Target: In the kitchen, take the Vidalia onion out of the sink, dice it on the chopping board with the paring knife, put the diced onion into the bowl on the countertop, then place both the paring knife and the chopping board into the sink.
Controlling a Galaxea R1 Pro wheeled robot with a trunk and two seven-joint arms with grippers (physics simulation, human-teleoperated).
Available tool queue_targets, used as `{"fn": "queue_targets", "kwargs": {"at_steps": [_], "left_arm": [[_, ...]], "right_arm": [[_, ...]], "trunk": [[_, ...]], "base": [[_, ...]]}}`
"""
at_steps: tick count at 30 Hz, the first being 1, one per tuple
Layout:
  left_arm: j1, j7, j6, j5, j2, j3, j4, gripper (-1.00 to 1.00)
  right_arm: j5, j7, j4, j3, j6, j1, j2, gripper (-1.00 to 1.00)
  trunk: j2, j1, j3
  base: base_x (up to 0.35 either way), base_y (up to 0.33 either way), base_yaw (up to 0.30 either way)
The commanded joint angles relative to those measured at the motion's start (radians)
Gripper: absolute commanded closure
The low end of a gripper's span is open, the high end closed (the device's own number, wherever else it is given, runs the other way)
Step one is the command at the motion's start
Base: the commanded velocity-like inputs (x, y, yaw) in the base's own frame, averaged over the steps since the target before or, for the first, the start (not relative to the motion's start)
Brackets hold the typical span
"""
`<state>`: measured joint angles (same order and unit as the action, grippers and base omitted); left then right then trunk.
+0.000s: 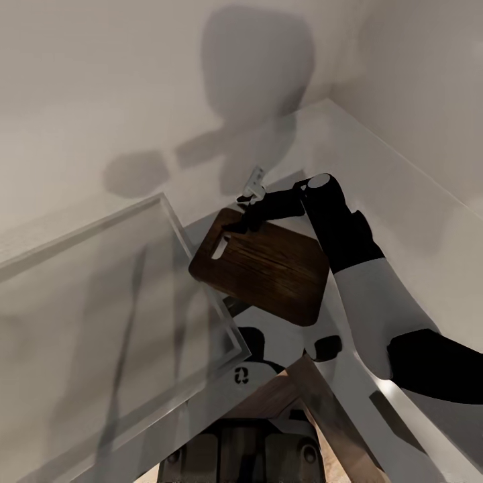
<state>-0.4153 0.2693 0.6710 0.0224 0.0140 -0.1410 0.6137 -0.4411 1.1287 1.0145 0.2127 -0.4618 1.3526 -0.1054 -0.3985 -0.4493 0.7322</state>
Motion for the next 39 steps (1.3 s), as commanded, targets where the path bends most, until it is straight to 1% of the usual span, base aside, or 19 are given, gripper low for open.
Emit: {"fn": "queue_targets", "kwargs": {"at_steps": [1, 28, 39], "left_arm": [[0.000, 0.007, 0.001, 0.002, -0.001, -0.005, 0.001, -1.00], [0.000, 0.007, 0.001, 0.002, 0.000, -0.006, 0.001, -1.00], [0.000, 0.007, 0.001, 0.002, -0.001, -0.007, 0.001, -1.00]], "right_arm": [[-0.007, 0.005, 0.001, 0.000, -0.008, 0.000, 0.000, -1.00], [-0.007, 0.006, 0.001, 0.005, -0.005, -0.006, -0.002, -1.00], [-0.007, 0.006, -0.001, 0.005, -0.006, -0.028, 0.001, -1.00]], "trunk": [[-0.002, -0.001, 0.002], [-0.002, -0.001, 0.005], [-0.002, -0.001, 0.005]], "base": [[0.000, 0.000, 0.000], [0.000, 0.000, 0.000], [0.000, 0.000, 0.000]]}}
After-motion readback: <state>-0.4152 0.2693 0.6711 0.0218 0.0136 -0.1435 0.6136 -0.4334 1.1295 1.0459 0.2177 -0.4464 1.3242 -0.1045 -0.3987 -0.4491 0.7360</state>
